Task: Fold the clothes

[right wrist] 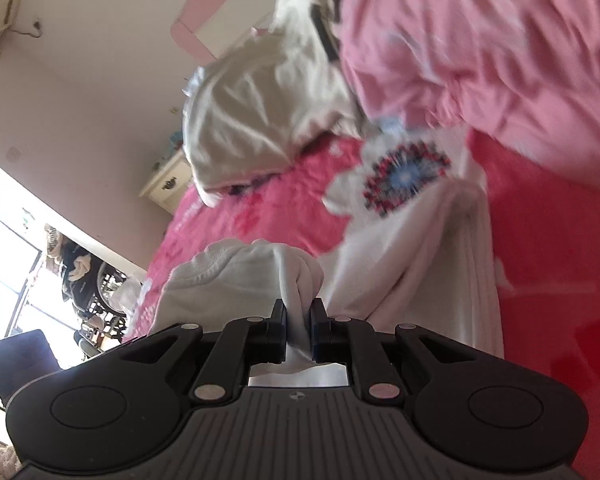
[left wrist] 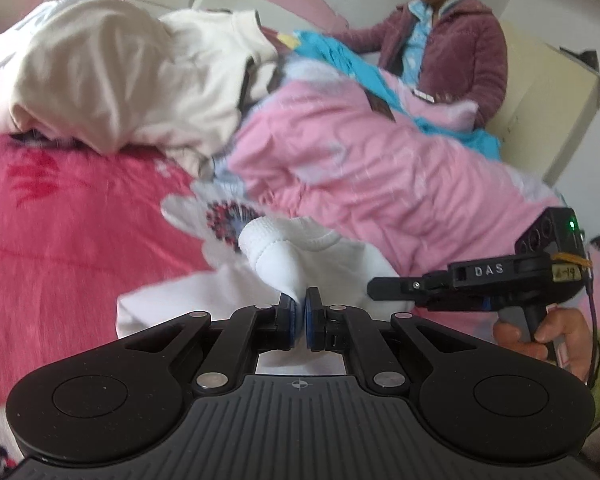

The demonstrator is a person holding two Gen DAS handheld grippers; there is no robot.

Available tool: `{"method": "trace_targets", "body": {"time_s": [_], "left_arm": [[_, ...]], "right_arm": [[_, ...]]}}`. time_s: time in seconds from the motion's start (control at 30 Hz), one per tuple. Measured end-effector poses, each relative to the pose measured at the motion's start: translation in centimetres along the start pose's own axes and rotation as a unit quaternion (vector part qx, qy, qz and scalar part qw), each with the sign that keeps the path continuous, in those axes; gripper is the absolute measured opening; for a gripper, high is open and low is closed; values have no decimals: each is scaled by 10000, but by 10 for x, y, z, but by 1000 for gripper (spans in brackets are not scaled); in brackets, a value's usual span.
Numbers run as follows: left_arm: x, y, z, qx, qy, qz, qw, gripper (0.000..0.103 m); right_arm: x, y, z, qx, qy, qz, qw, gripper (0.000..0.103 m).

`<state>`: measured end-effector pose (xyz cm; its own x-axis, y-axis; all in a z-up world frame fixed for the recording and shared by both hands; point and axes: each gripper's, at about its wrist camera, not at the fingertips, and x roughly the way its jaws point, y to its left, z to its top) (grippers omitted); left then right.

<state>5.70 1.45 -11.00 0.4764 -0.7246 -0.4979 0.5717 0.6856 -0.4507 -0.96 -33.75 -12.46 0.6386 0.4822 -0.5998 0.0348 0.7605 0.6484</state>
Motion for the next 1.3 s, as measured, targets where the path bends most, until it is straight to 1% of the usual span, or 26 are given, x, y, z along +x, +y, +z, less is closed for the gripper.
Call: {"method": "trace_targets", "body": {"time_s": [0.07,0.2,0.27,0.37,0.43,0.47,0.5,0.57,0.6,0.63,0.67,0.73,0.8,0.93,1.0,1.03,1.07,1.17,1.23,1.3], "left_arm": [[1,-4,-10,121,117,31,9999,3],[4,-7,-31,396,366,122,9985,3],[7,-6,-42,557,495,247,9969,3],[13,-2,-57,634,733,274,9949,4],[14,2,-64,570,901,242,9940,7],[14,5,-66,561,975,226,9934,12],[12,6,-69,549,1031,201,9929,21],[7,8,-72,520,1130,150,9921,31],[4,9,-73,509,1175,127,9917,35],[0,10,-73,497,1205,124,9914,38],[-4,12,-73,472,1224,144,9913,41],[-13,18,-72,381,1251,184,9912,45],[-22,27,-70,95,1239,219,9920,48],[-37,43,-69,-443,1191,295,9915,48],[-45,49,-68,-656,1075,326,9915,48],[-46,51,-66,-767,1040,336,9910,48],[-45,52,-65,-874,1034,332,9902,48],[-35,49,-64,-1030,1108,303,9880,48],[-26,45,-67,-1024,1162,224,9877,48],[-16,43,-72,-1146,1339,172,9842,48]], "right_arm": [[3,-3,-10,17,119,-73,9999,12],[8,-5,-30,-186,298,-323,9989,12],[12,-5,-38,-284,421,-442,9977,12],[18,0,-46,-645,642,-718,9933,13],[20,7,-52,-937,801,-902,9883,16],[19,10,-55,-1087,849,-990,9855,18],[18,14,-57,-1238,896,-1043,9827,20],[13,20,-63,-1481,1016,-1120,9773,25],[10,23,-65,-1582,1095,-1137,9747,32],[6,25,-67,-1664,1168,-1137,9725,36],[2,27,-70,-1709,1231,-1119,9711,36],[-8,26,-71,-1617,1344,-1037,9721,36],[-21,23,-69,-1336,1359,-890,9776,36],[-45,13,-56,-510,1108,-477,9914,37],[-52,8,-50,-83,948,-289,9950,40],[-52,7,-48,9,905,-236,9956,40],[-49,8,-46,24,902,-249,9956,39],[-34,13,-49,19,1034,-557,9931,40],[-26,15,-54,53,1102,-599,9921,39],[-21,16,-58,157,1145,-650,9912,39]]}}
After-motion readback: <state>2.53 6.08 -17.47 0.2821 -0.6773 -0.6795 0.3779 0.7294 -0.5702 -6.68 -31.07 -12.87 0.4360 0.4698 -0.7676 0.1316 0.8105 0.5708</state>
